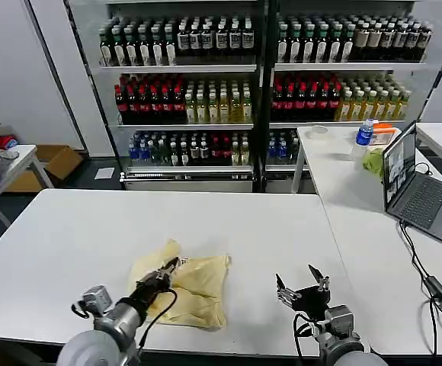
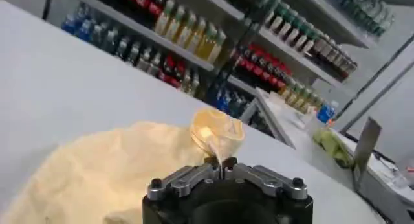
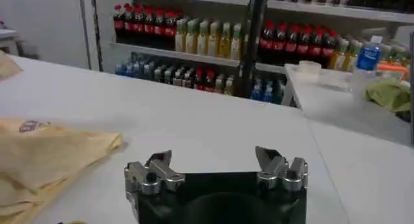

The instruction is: Fold and organize the clothes.

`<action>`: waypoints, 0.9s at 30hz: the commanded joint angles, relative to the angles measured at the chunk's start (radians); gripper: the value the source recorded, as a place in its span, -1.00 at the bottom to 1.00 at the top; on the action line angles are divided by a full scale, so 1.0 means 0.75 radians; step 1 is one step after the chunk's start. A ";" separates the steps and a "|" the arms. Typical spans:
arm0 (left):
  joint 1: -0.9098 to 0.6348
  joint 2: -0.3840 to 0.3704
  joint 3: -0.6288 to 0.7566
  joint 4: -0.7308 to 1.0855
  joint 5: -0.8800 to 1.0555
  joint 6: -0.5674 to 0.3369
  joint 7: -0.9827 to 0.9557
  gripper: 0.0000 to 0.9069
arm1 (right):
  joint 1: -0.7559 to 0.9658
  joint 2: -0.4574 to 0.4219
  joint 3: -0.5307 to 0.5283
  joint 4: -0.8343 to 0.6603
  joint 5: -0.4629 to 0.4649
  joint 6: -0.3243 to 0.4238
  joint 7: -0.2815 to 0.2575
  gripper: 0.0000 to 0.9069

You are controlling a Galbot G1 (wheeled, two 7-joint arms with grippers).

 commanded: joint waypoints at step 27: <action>0.143 0.071 -0.314 -0.021 0.022 0.016 0.011 1.00 | 0.024 0.016 -0.018 -0.002 0.001 0.002 -0.004 1.00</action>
